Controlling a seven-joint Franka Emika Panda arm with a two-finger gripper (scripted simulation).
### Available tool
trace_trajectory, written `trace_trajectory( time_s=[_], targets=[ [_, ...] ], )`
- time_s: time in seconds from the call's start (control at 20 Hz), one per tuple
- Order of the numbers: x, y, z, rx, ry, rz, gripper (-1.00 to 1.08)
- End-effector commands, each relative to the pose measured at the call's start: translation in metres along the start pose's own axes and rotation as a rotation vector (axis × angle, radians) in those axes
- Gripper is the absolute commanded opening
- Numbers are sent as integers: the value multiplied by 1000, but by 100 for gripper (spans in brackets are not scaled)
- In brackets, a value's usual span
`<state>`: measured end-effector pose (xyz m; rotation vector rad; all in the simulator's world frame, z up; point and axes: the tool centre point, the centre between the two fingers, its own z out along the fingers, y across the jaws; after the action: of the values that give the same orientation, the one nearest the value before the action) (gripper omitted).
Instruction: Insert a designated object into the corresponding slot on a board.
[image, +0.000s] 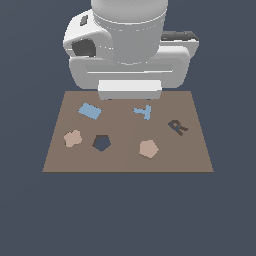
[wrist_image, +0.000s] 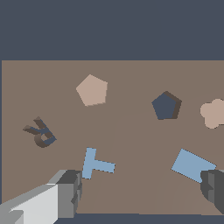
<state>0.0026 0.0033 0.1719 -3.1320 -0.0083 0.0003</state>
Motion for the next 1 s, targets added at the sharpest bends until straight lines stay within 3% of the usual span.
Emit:
trace_trajectory(
  time_s=[0.0, 0.45, 0.95],
  targets=[
    [0, 0, 0, 0, 0, 0, 100],
    [10, -9, 17, -1, 0, 18, 100],
    [45, -35, 70, -6, 1, 76, 100]
  ],
)
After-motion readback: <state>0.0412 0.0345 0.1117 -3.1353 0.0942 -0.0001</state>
